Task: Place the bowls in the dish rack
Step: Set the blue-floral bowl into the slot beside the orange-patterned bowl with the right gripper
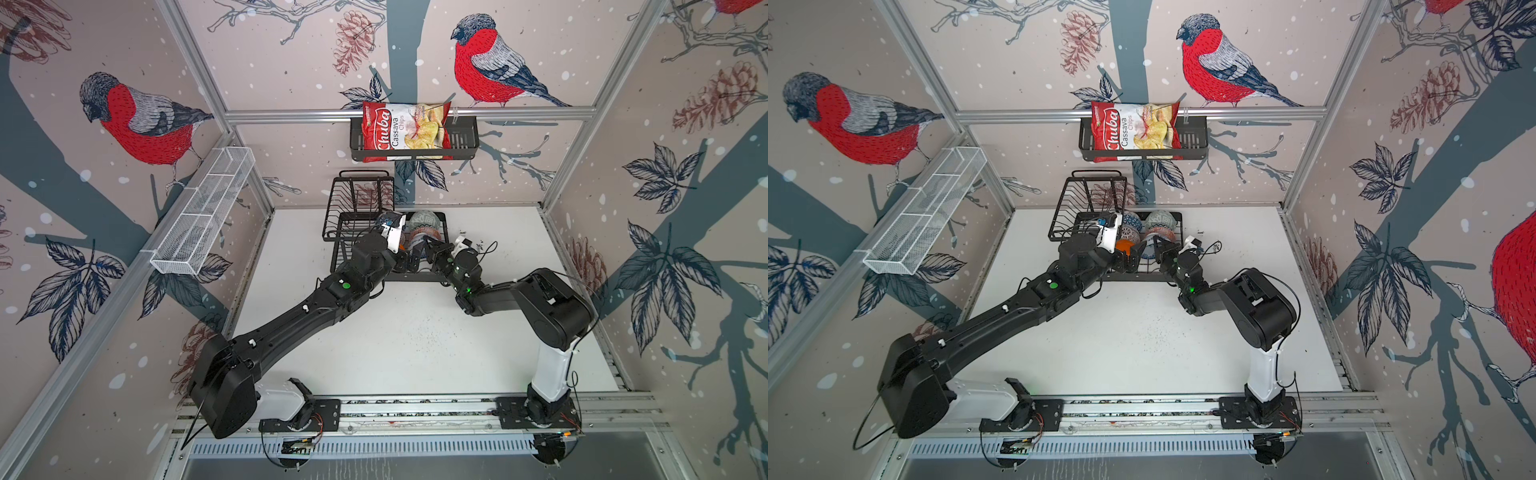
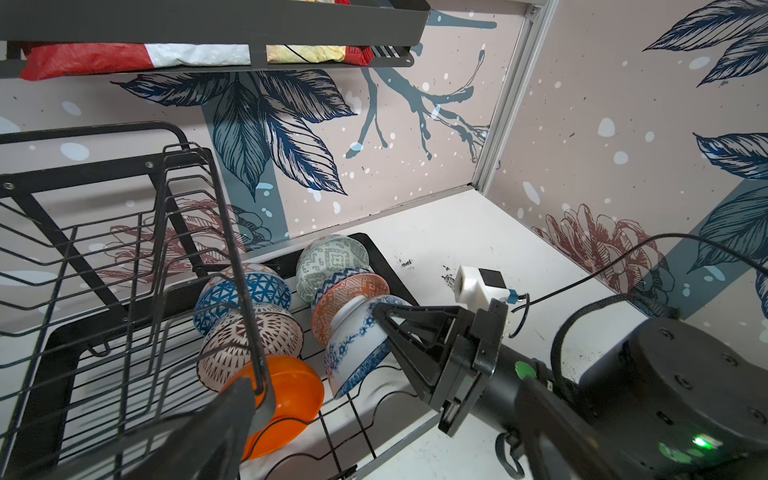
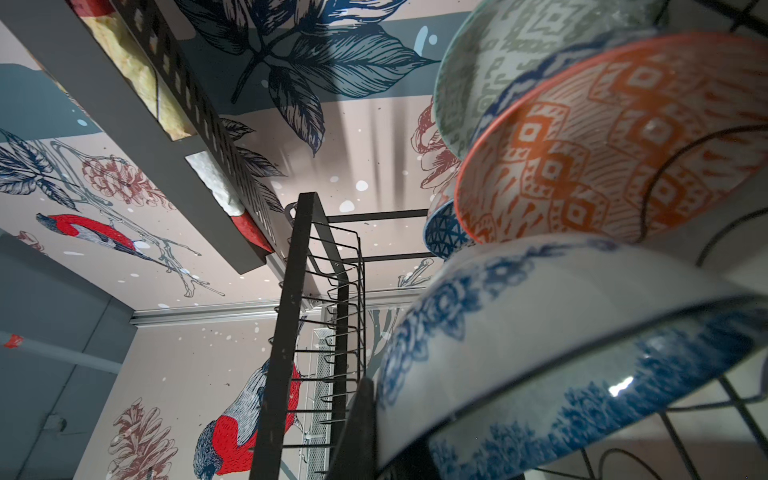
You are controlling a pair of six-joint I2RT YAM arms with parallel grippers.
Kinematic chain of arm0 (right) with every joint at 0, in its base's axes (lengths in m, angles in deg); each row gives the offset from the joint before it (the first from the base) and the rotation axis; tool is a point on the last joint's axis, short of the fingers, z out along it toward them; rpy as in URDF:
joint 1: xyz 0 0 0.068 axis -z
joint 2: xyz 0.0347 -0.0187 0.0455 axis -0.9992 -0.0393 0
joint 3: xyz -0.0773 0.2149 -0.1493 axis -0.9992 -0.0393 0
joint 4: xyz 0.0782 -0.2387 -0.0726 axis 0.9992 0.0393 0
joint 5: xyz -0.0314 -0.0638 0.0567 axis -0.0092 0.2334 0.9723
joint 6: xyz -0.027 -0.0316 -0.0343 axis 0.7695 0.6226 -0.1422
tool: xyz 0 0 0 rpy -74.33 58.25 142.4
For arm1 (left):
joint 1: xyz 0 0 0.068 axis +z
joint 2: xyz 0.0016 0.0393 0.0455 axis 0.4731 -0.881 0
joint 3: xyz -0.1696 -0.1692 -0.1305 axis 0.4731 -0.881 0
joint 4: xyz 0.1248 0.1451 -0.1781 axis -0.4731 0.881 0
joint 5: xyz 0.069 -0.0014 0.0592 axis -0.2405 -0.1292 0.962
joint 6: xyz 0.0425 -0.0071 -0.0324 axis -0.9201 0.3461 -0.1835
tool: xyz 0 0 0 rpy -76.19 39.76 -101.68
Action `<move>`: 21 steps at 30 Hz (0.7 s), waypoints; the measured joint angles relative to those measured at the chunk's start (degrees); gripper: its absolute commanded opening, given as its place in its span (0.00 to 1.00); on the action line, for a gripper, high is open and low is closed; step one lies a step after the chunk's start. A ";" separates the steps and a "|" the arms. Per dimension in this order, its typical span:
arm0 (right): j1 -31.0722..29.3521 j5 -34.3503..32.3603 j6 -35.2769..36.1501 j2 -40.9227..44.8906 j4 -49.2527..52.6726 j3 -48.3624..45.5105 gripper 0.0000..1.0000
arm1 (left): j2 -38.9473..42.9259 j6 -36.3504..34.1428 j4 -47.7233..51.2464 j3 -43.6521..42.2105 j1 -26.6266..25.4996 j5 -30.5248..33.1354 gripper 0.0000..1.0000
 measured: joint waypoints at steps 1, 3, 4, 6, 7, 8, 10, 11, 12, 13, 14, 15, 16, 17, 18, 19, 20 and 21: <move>0.07 -0.15 -0.68 -0.52 -0.39 0.00 0.00 | 0.00 0.00 0.00 0.00 0.00 -0.02 0.98; 0.15 -0.15 -0.94 -1.31 -0.72 0.02 0.00 | 0.00 0.00 0.00 0.00 0.00 -0.02 0.98; 0.17 -0.15 -0.96 -1.68 -0.74 0.11 0.00 | 0.00 0.02 0.00 0.00 0.00 -0.02 0.98; 0.24 -0.15 -0.96 -2.14 -0.76 0.15 0.00 | 0.00 0.02 0.00 0.00 0.00 -0.02 0.98; 0.31 -0.15 -0.98 -2.40 -0.85 0.15 0.00 | 0.00 0.02 0.00 -0.02 0.00 -0.02 0.98; 0.35 -0.15 -0.98 -2.67 -1.01 0.15 0.00 | 0.00 0.02 0.00 -0.02 0.00 -0.02 0.98; 0.52 -0.15 -1.03 -3.19 -1.16 0.15 0.00 | 0.00 0.02 0.00 -0.02 0.00 -0.04 0.98; 0.57 -0.15 -1.03 -3.41 -1.18 0.17 0.00 | 0.00 0.02 0.00 -0.02 0.02 -0.07 0.98; 0.61 -0.17 -1.03 -3.72 -1.20 0.22 0.00 | 0.00 0.02 0.00 -0.02 0.04 -0.11 0.98; 0.70 -0.17 -1.05 -4.04 -1.27 0.37 0.00 | 0.00 0.02 0.00 -0.02 0.04 -0.11 0.98; 0.74 -0.15 -1.05 -4.33 -1.62 0.55 0.00 | 0.00 0.02 0.00 -0.02 0.04 -0.11 0.98; 0.87 -0.15 -1.03 -4.68 -1.99 0.90 0.00 | 0.00 0.02 0.00 -0.02 0.04 -0.11 0.98; 0.94 -0.13 -1.03 -4.94 -2.01 1.22 0.00 | 0.00 0.02 0.00 -0.02 0.04 -0.11 0.98; 0.94 -0.11 -1.01 -5.09 -2.01 1.44 0.00 | -0.02 0.02 0.00 -0.02 0.04 -0.11 0.98; 0.94 -0.11 -0.94 -5.29 -2.03 1.68 0.00 | -0.02 0.04 0.00 -0.02 0.04 -0.11 0.98; 0.96 -0.11 -0.85 -5.42 -2.16 1.77 0.00 | -0.07 0.04 0.00 -0.02 0.04 -0.13 0.98; 0.98 -0.13 -0.81 -5.57 -2.40 1.79 0.00 | -0.09 0.04 0.00 -0.02 0.04 -0.13 0.98; 1.01 -0.13 -0.81 -5.75 -2.58 1.79 0.00 | -0.11 0.04 0.00 -0.02 0.04 -0.13 0.98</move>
